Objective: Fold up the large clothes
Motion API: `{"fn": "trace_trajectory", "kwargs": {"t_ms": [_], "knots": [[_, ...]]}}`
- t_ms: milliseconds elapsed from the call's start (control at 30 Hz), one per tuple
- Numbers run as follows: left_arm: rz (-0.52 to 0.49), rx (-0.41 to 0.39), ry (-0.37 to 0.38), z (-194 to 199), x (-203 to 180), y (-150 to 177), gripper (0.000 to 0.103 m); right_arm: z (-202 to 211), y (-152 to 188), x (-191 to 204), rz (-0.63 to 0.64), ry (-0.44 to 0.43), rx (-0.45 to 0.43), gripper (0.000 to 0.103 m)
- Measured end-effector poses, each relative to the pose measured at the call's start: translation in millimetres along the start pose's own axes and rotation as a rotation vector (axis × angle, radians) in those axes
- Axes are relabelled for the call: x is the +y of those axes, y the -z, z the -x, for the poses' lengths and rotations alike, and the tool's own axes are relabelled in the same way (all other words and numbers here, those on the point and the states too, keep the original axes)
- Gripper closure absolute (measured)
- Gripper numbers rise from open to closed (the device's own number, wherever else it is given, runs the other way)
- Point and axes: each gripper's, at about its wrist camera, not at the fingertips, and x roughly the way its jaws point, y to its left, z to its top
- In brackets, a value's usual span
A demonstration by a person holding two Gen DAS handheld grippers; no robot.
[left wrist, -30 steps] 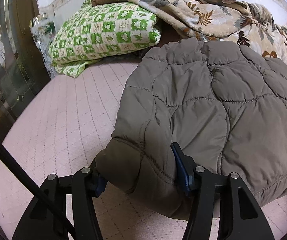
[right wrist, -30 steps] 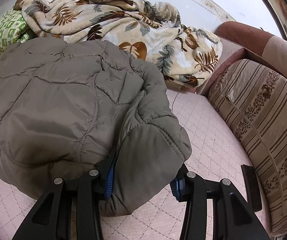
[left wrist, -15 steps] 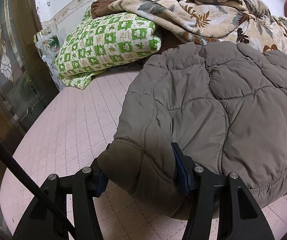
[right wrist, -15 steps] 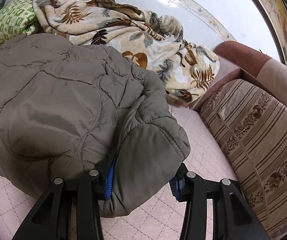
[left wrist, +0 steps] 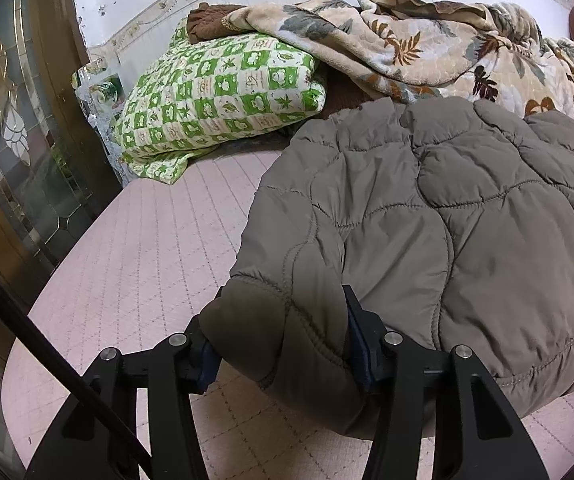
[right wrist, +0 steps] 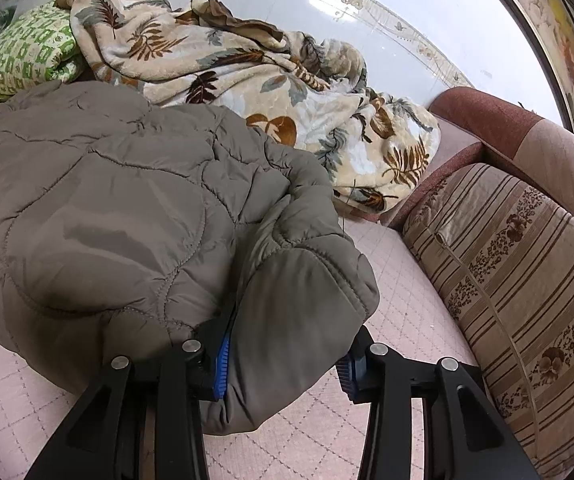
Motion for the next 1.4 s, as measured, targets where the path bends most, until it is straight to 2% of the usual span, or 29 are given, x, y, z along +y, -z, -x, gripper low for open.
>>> {"fn": "trace_trajectory", "kwargs": {"t_ms": [200, 533, 700, 933, 1067, 1167, 1233, 1300, 1333, 1400], "knots": [[0.022, -0.038, 0.011, 26, 12, -6, 0.054, 29, -3, -8, -0.009, -0.001, -0.054, 0.06], [0.071, -0.097, 0.048, 90, 43, -4, 0.056, 104, -2, -24, -0.013, -0.023, -0.154, 0.062], [0.098, -0.094, 0.061, 121, 58, 18, 0.056, 138, 19, -26, -0.023, -0.038, -0.163, 0.062], [0.116, -0.083, 0.072, 160, 74, 69, 0.055, 182, 63, -29, -0.032, -0.053, -0.167, 0.062], [0.09, -0.014, 0.065, 157, 71, 109, 0.054, 177, 94, -25, -0.047, -0.091, -0.088, 0.061], [0.072, 0.057, 0.063, 143, 68, 132, 0.05, 158, 114, -25, -0.085, -0.142, 0.012, 0.061], [0.066, 0.078, 0.057, 137, 67, 139, 0.04, 144, 126, -28, -0.133, -0.177, 0.074, 0.053], [0.079, 0.083, 0.03, 134, 71, 144, 0.021, 133, 135, -37, -0.21, -0.225, 0.128, 0.046], [0.094, 0.087, 0.03, 133, 76, 146, 0.018, 130, 139, -43, -0.249, -0.245, 0.145, 0.04], [0.146, 0.114, 0.078, 132, 87, 147, 0.017, 127, 146, -61, -0.36, -0.319, 0.177, 0.035]]}}
